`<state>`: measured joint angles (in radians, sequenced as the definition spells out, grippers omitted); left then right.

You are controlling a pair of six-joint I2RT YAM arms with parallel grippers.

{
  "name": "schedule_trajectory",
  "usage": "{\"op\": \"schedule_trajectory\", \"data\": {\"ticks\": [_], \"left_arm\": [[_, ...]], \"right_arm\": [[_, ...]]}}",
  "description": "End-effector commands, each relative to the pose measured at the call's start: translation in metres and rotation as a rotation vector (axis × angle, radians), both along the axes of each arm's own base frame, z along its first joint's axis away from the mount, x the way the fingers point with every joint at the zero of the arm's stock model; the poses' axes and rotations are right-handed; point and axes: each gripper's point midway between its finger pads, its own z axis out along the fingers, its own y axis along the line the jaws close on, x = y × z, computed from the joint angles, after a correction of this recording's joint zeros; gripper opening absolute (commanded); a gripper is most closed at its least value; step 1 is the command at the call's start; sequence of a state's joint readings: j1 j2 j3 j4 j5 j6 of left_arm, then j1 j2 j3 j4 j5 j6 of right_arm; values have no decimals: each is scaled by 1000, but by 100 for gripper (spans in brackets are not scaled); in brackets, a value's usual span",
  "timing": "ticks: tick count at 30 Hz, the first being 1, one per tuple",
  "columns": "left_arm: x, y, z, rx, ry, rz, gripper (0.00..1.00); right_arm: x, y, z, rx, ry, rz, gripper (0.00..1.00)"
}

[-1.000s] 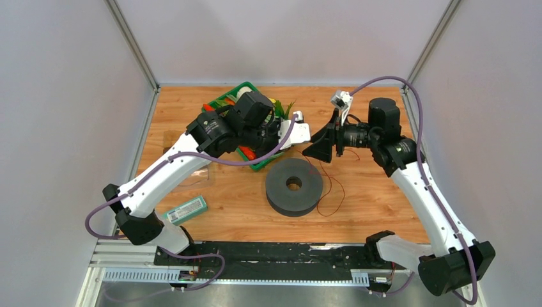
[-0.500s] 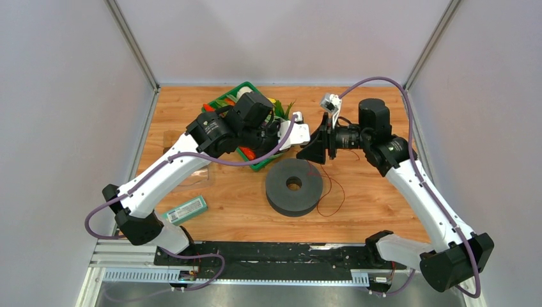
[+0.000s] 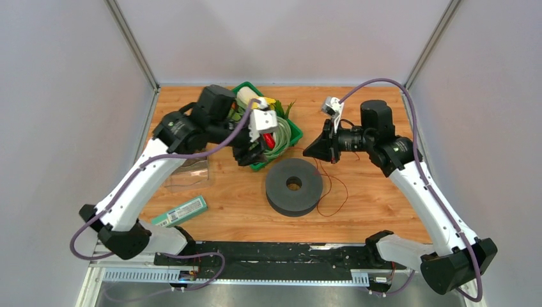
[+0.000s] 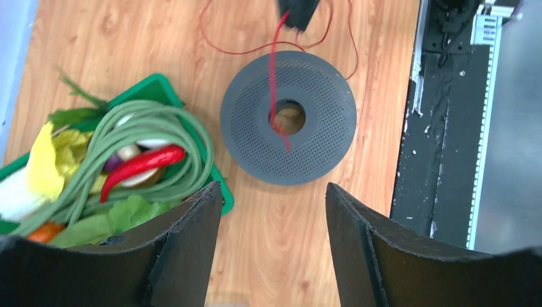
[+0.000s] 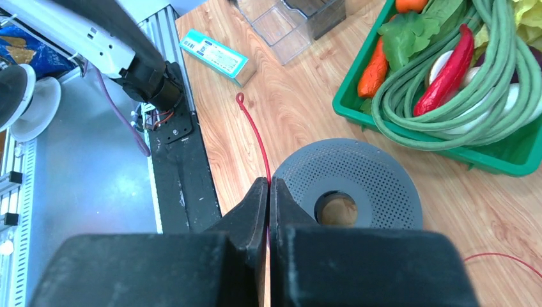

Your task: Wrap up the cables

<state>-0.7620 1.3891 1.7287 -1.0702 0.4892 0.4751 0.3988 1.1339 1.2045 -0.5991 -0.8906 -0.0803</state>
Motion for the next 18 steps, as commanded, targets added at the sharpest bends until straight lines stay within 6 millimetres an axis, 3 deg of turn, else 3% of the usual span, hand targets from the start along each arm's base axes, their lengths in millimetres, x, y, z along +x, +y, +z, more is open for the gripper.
{"op": "schedule_trajectory", "data": {"ticks": [1, 10, 18], "left_arm": [[-27, 17, 38, -174, 1, -45, 68], [-34, -15, 39, -277, 186, -72, 47], [-25, -32, 14, -228, 231, -12, 40]], "right_arm": [[-14, -11, 21, -21, -129, 38, 0], [-25, -10, 29, -13, -146, 82, 0], [-35, -5, 31, -8, -167, 116, 0]]}}
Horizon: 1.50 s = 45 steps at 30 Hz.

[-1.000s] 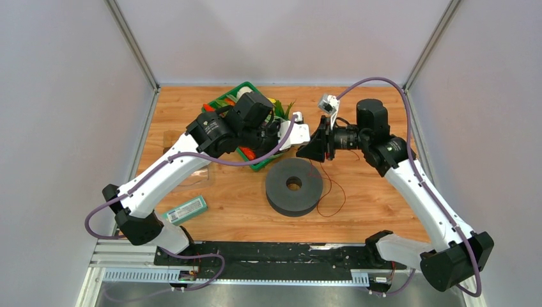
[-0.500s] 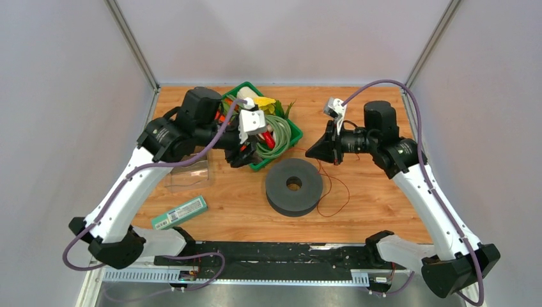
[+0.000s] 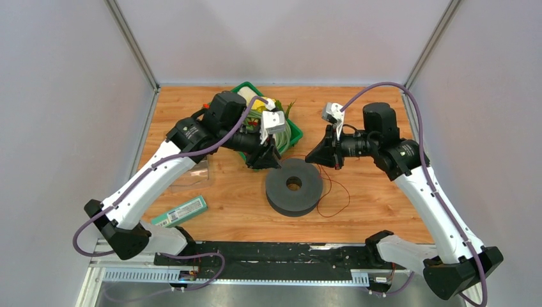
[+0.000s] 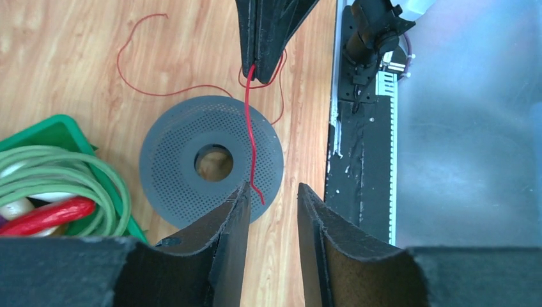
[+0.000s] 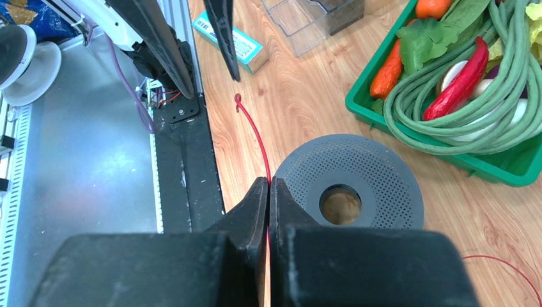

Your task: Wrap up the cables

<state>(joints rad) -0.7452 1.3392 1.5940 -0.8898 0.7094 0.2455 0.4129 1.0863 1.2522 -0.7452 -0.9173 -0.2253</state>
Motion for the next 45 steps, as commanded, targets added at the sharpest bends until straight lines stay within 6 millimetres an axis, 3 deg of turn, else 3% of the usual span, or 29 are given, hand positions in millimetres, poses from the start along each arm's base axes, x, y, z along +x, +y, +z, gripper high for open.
{"op": "schedule_trajectory", "data": {"ticks": [1, 10, 14, 19, 22, 24, 26, 29, 33, 38, 43, 45], "left_arm": [[2, -10, 6, -36, 12, 18, 40], [-5, -14, -15, 8, 32, -1, 25], [-7, -15, -11, -11, 31, -6, 4], [-6, -17, -9, -15, 39, 0, 20], [-1, -17, -12, -5, 37, 24, 23], [3, -16, -14, 8, 28, 44, 23], [3, -17, -13, 8, 20, 35, 15], [-1, -17, -7, -16, 16, 16, 0], [-4, -20, 16, -115, 4, 23, 0], [17, -25, 44, -271, 7, 175, 0], [26, -33, 73, -424, 81, 262, 0], [34, -35, 76, -454, 108, 308, 0]], "right_arm": [[-10, 3, 21, 29, -85, 41, 0], [-12, 6, 25, 39, -100, 52, 0], [-12, 6, 21, 34, -96, 56, 0], [-12, 6, 19, 34, -89, 58, 0], [-12, 6, 19, 36, -90, 60, 0], [-11, 7, 20, 36, -95, 59, 0], [-10, 7, 20, 33, -96, 54, 0], [-9, 6, 16, 24, -95, 50, 0], [-4, 3, 5, -4, -99, 30, 0], [-1, 5, -11, -11, -92, 31, 0], [-1, 11, -6, 33, -58, 39, 0], [-1, 13, -5, 45, -48, 44, 0]]}}
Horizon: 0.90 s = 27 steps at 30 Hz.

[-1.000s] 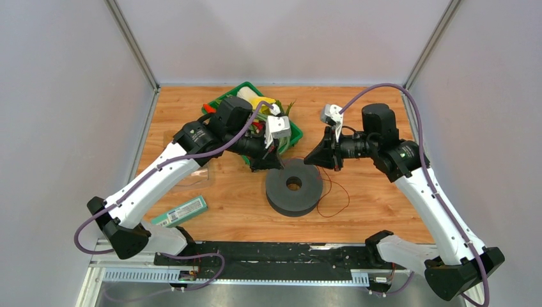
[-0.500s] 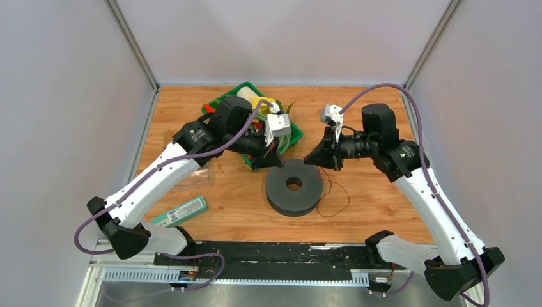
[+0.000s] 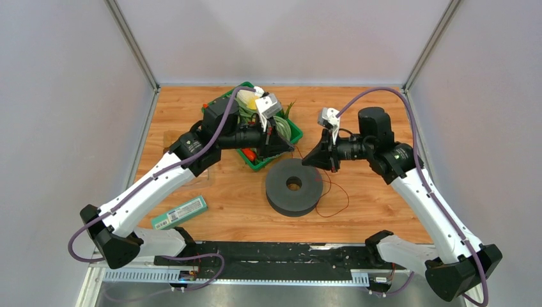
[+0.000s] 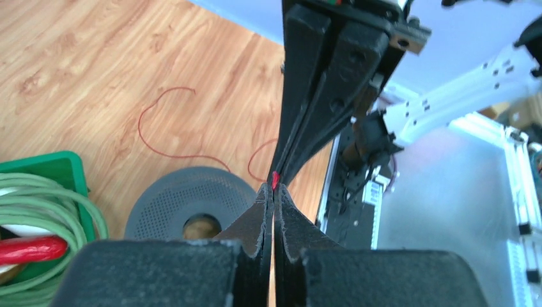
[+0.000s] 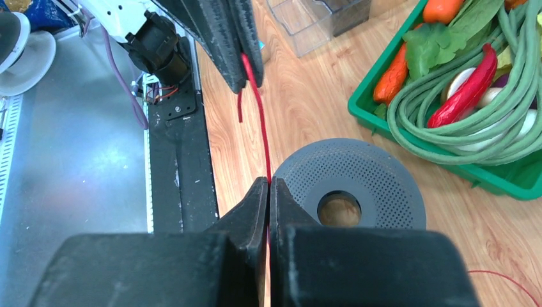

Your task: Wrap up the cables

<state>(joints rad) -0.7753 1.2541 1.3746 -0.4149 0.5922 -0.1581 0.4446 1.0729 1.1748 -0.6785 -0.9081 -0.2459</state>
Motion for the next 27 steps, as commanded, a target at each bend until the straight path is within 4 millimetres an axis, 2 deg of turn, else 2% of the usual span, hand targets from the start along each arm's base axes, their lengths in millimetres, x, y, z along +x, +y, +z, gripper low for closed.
{"op": "schedule_trajectory", "data": {"ticks": [1, 6, 9, 11, 13, 15, 18, 23, 26, 27], "left_arm": [[16, -6, 58, -228, 5, 113, 0], [32, -7, 60, -285, 47, 192, 0], [33, -9, 66, -322, 75, 193, 0], [32, -11, 64, -323, 82, 178, 0], [32, -10, 61, -313, 78, 181, 0], [32, -8, 56, -301, 63, 187, 0], [31, -7, 54, -298, 53, 186, 0], [28, -9, 56, -305, 57, 158, 0], [27, -10, 59, -315, 61, 153, 0], [26, -10, 67, -339, 43, 143, 0]], "right_arm": [[0, 7, 13, 55, -22, 20, 0], [-4, 8, 7, 57, -9, 27, 0], [-4, 5, 1, 48, -15, 16, 0], [2, 4, 3, 37, -41, -15, 12], [9, 0, 9, 33, -73, -53, 35], [14, -5, 19, 37, -106, -91, 55], [18, -15, 40, 67, -196, -154, 76], [17, -24, 75, 219, -434, -239, 96], [21, -26, 79, 262, -466, -279, 100], [20, -25, 81, 267, -471, -268, 100]]}}
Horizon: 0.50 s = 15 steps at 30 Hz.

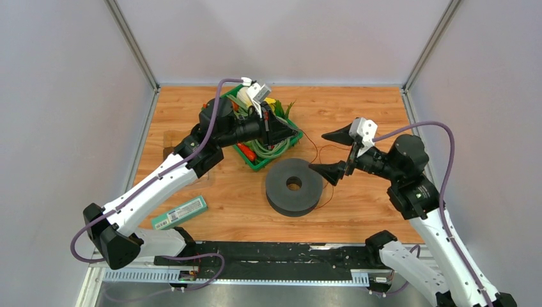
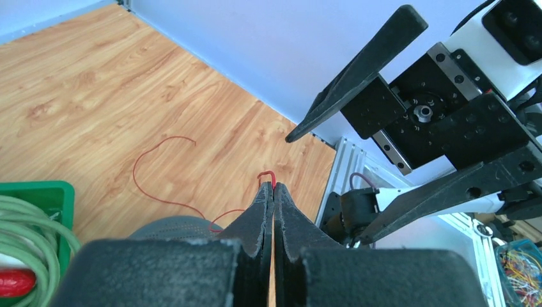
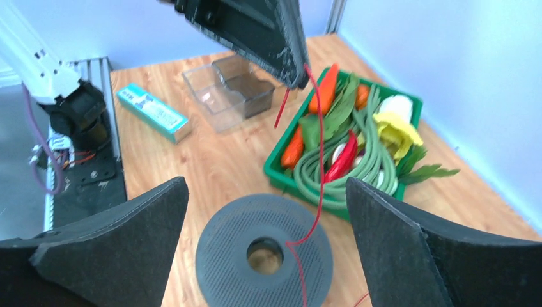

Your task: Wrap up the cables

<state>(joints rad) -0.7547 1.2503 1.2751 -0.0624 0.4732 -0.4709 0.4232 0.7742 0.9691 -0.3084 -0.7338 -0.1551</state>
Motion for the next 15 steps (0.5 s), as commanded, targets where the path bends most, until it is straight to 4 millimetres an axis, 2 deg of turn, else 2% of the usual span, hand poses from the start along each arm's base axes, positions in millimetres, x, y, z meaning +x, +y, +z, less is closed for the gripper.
{"op": "schedule_trajectory", "data": {"ticks": [1, 7, 10, 12, 15], "left_arm": [[-10, 2, 35, -94, -70, -33, 0], [-10, 1, 37, -113, -59, -38, 0], [-9, 1, 37, -119, -51, -32, 0], [-8, 1, 37, -127, -41, -22, 0], [-3, 1, 35, -134, -26, 8, 0]], "right_arm": [[16, 1, 33, 92, -119, -49, 100], [20, 13, 42, 104, -168, 8, 100], [31, 20, 42, 110, -152, -27, 100], [34, 24, 50, 135, -189, -30, 95], [31, 32, 50, 135, -222, -3, 79]]}}
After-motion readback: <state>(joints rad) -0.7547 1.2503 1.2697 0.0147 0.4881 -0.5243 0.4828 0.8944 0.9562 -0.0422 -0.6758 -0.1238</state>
